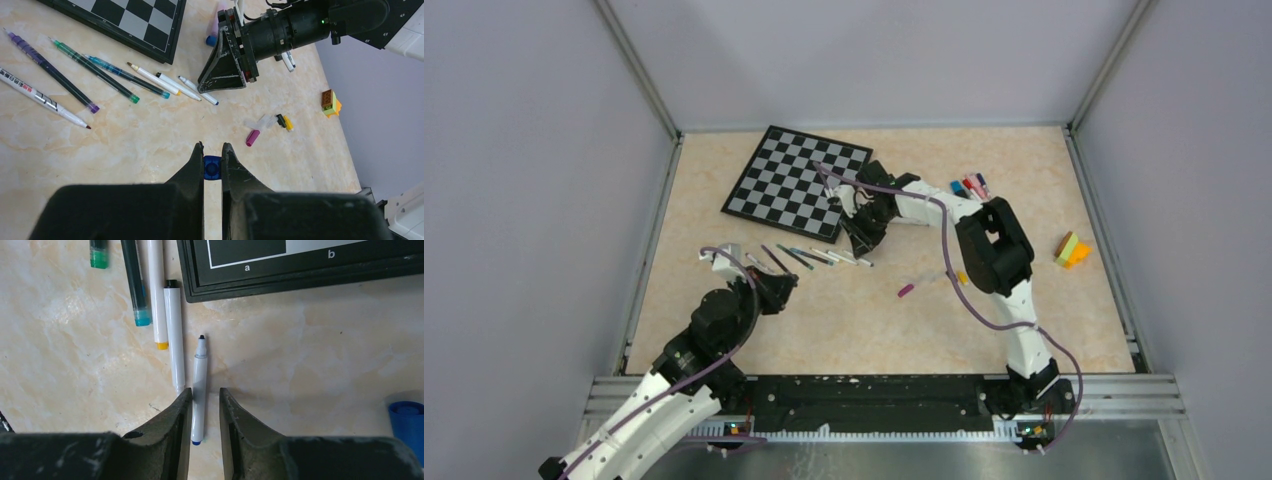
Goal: Open the pen caps
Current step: Place the pen at the center of the board.
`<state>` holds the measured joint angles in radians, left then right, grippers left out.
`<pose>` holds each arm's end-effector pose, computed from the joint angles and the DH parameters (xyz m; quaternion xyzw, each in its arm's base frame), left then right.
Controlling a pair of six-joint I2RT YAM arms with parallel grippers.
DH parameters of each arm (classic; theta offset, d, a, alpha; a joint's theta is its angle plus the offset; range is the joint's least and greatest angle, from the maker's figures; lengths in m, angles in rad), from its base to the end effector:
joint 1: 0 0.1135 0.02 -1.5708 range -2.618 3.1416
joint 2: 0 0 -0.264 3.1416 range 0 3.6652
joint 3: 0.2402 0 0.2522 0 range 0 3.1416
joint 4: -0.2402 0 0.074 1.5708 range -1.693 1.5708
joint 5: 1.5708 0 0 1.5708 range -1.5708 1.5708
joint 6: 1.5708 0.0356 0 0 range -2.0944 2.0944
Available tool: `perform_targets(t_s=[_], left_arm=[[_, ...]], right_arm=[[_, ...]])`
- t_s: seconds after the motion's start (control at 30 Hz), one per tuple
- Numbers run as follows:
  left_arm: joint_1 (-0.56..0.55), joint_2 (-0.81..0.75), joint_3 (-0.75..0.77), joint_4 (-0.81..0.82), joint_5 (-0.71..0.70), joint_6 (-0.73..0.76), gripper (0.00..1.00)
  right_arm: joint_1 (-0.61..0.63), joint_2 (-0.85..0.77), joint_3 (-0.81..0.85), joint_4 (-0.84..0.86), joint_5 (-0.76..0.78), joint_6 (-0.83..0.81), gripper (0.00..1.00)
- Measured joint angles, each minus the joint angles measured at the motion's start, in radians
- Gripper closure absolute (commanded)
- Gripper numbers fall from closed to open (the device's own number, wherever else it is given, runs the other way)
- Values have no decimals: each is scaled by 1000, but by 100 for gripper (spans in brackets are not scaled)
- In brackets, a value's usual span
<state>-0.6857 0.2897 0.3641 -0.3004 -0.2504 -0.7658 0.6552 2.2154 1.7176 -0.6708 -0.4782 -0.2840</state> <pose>0.0927 -0.0644 0.2426 -0.1088 0.7725 -0.3371 0.5271 0.3578 0.2956 0.1631 -0.4730 0.8275 0.2639 0.1479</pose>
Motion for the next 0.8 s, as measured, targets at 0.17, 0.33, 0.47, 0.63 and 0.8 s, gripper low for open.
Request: perform_targets(t_s=[0.17,0.33,0.47,0.63,0.8], left_arm=[[0,0,0,2,23,0,99],[0,0,0,12,55,-3,99],[0,9,-3,37,88,-5,99],[0,76,-14,108,169,0,100],[0,227,-16,214,309,2,100]], right_arm=[[0,-1,0,-8,-12,0,71],[0,-10,0,-12,-11,-2,70],[0,-32,-2,-16,-9,-3,67],[0,-103,-40,-22,-10,-24,63],[0,-254,-178,-31,-14,-81,61]])
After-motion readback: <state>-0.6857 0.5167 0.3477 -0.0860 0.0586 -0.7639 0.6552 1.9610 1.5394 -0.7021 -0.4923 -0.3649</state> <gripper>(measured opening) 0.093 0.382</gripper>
